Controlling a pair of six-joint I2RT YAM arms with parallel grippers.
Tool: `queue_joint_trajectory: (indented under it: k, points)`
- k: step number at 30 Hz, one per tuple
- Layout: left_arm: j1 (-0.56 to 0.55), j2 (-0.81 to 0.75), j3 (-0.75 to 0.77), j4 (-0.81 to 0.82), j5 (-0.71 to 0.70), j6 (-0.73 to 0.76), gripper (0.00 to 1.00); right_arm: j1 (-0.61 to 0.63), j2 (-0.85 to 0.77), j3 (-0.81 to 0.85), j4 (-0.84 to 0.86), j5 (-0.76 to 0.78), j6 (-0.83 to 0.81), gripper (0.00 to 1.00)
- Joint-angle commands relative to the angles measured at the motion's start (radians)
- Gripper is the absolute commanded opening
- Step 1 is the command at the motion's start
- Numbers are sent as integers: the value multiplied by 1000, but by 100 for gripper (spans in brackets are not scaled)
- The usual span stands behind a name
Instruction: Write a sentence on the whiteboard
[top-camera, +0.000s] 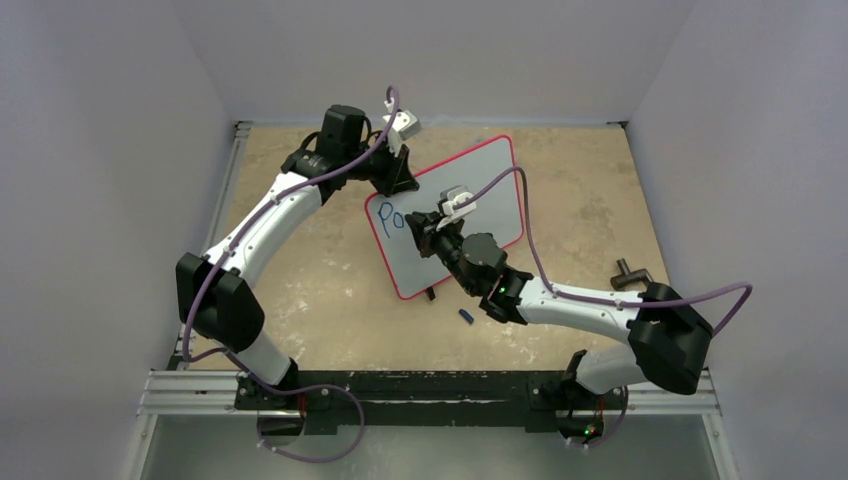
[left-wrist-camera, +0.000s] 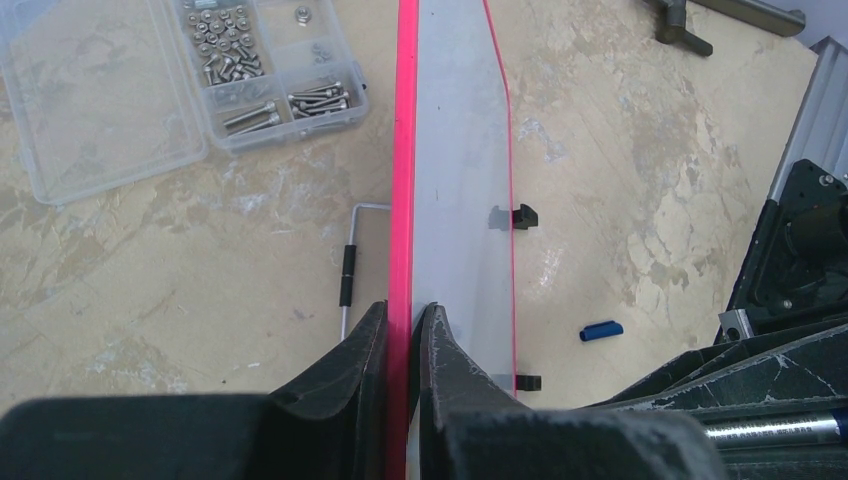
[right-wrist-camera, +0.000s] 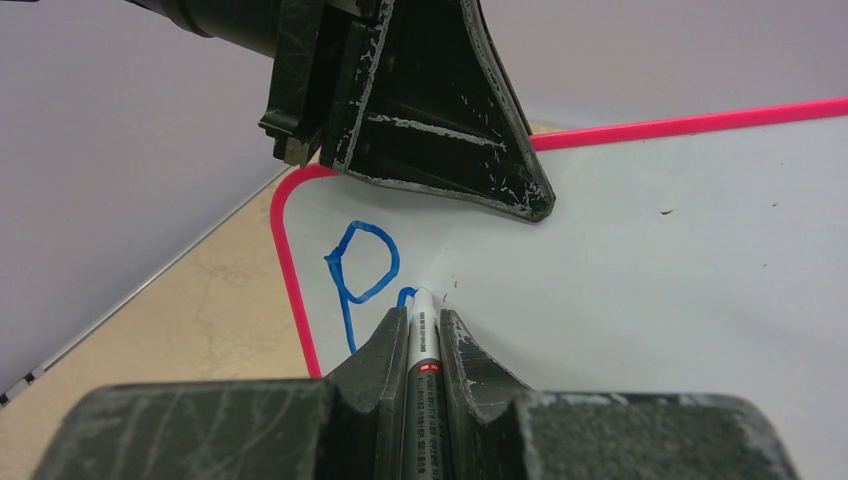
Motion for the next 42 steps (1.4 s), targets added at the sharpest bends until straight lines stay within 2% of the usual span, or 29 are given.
queue_joint_trajectory:
  k: [1,11,27,36,42]
  points:
    - [-17,26,-3,-122,-129,101,0,-9,19,35,14,0,-13,0]
    - [-17,24,-5,-122,-135,104,0,-10,-5,20,13,-60,-4,0]
    - [-17,29,-5,-124,-138,106,0,-9,-133,41,-94,-168,15,0]
    - [-17,30,-4,-125,-136,106,0,-9,-196,8,-122,-102,-33,0]
    - [-17,39,-3,-125,-136,106,0,-9,-198,-16,-82,-61,-66,0]
